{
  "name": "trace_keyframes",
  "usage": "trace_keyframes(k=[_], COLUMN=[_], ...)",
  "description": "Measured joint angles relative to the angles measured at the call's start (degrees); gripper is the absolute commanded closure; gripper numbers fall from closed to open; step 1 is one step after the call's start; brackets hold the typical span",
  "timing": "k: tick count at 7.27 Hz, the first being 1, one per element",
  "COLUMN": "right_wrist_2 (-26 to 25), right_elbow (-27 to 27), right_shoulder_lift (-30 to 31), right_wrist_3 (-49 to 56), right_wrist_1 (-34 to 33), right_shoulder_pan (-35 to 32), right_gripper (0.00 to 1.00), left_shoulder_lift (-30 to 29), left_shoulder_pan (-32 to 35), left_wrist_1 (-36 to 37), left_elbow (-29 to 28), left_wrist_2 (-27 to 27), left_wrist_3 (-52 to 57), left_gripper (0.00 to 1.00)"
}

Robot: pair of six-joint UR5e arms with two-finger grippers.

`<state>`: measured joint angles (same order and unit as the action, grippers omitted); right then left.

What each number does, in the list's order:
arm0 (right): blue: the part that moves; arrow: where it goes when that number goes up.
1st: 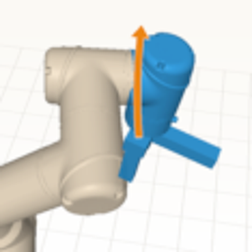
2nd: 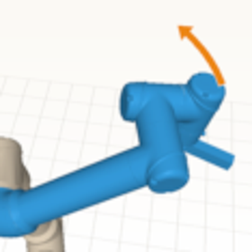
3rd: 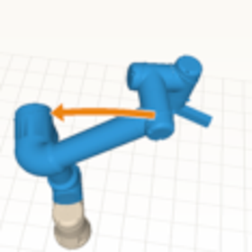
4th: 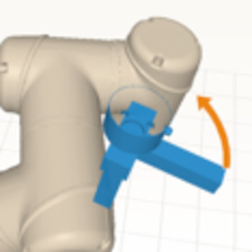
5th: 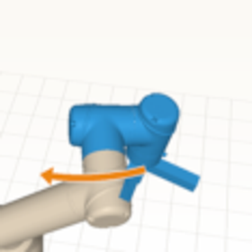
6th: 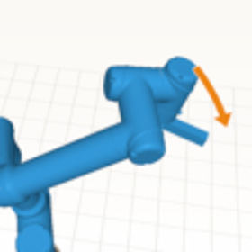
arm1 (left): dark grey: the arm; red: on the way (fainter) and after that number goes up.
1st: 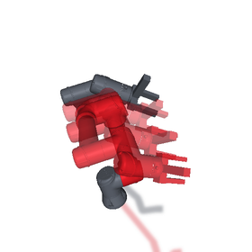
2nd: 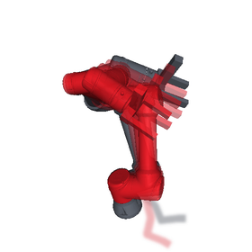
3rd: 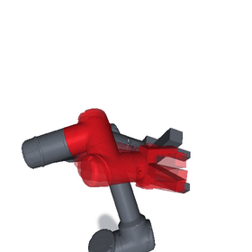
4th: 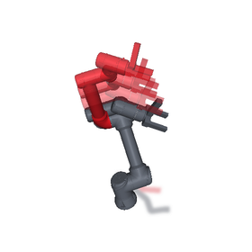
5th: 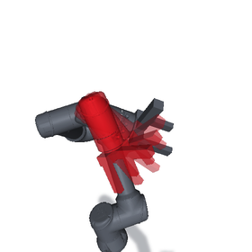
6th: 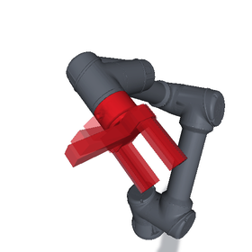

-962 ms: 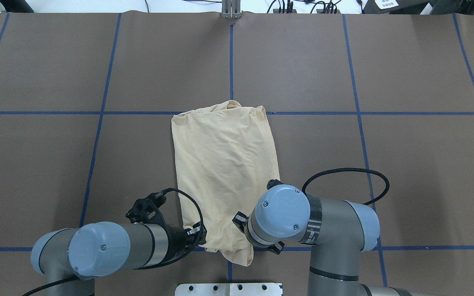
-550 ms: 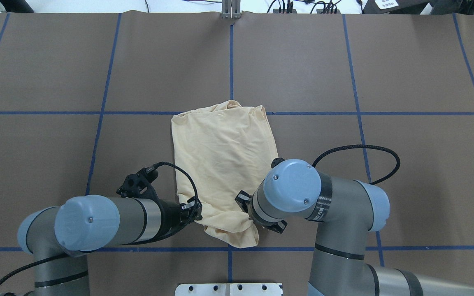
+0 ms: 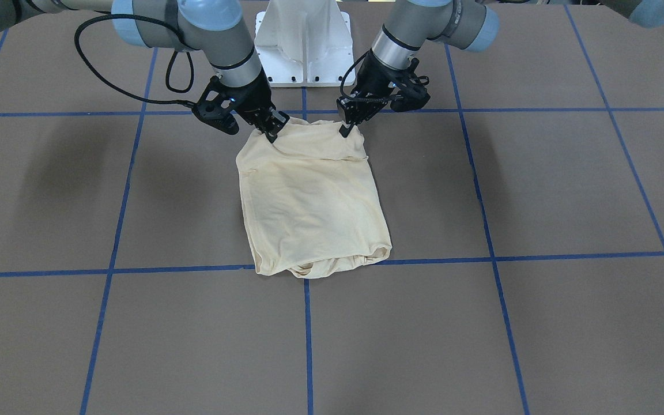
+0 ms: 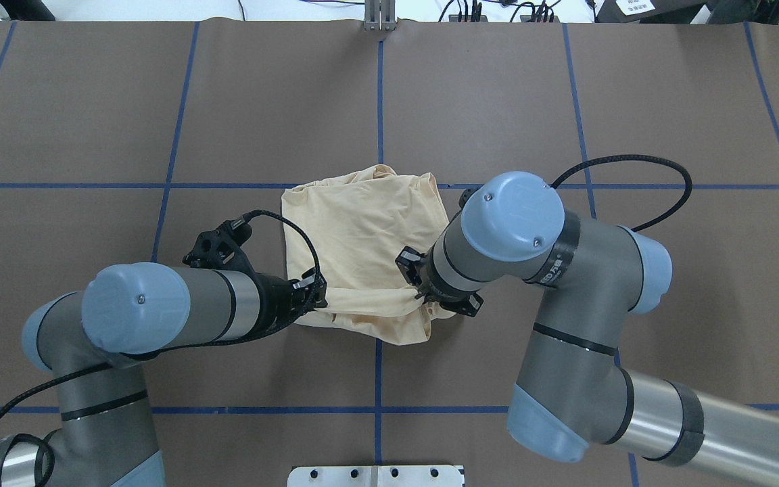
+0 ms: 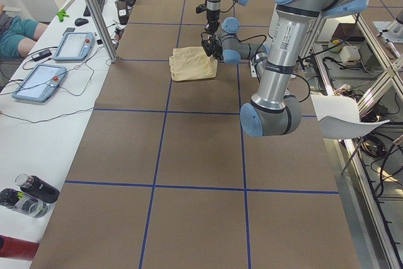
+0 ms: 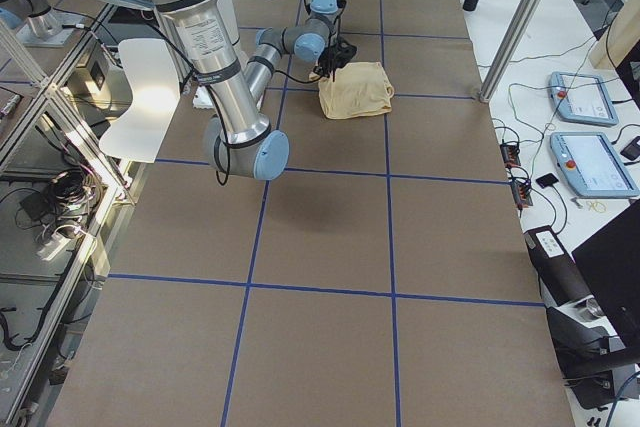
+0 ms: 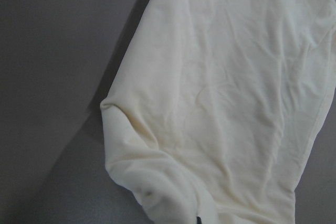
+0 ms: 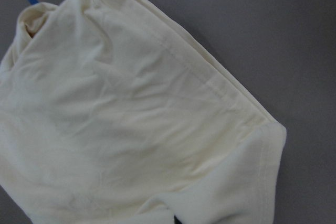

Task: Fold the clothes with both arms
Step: 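Lift the near hem with both grippers and carry it toward the collar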

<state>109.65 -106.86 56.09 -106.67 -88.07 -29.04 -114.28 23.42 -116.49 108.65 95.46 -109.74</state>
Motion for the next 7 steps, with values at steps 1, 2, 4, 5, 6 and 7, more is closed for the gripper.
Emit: trace_keyframes(k=[1, 2, 4, 5, 6, 7], right_wrist_2=[0.0, 0.0, -0.2, -0.2, -0.2, -0.2], right_elbow=[2.1, 5.4, 12.1, 13.8, 14.9, 16.0], right_shoulder_lift=[-1.9, -4.3, -7.1, -7.6, -7.9, -8.3], right_wrist_3=[1.4, 2.1, 2.5, 2.8, 3.3, 3.7], right_wrist_1=[0.0, 0.7, 5.9, 7.6, 8.3, 8.5], right_shoulder_pan=[-1.8, -3.1, -5.0, -5.8, -6.5, -6.9], right_gripper=[1.0, 1.0, 1.0, 1.0, 1.0, 1.0], left_shoulder_lift=[-1.6, -2.4, -2.8, -3.1, -4.3, -5.6], left_shoulder_pan=[2.2, 4.4, 8.0, 8.7, 9.0, 9.0], left_wrist_1=[0.0, 0.0, 0.1, -0.1, -0.5, -0.9], left_elbow=[-2.3, -3.4, -4.4, -5.4, -7.4, -9.8], left_wrist_2=[0.0, 0.1, 0.2, 0.2, 0.1, 0.0], left_wrist_3=[1.0, 2.4, 4.2, 4.4, 4.4, 4.4], left_gripper=[1.0, 1.0, 1.0, 1.0, 1.0, 1.0])
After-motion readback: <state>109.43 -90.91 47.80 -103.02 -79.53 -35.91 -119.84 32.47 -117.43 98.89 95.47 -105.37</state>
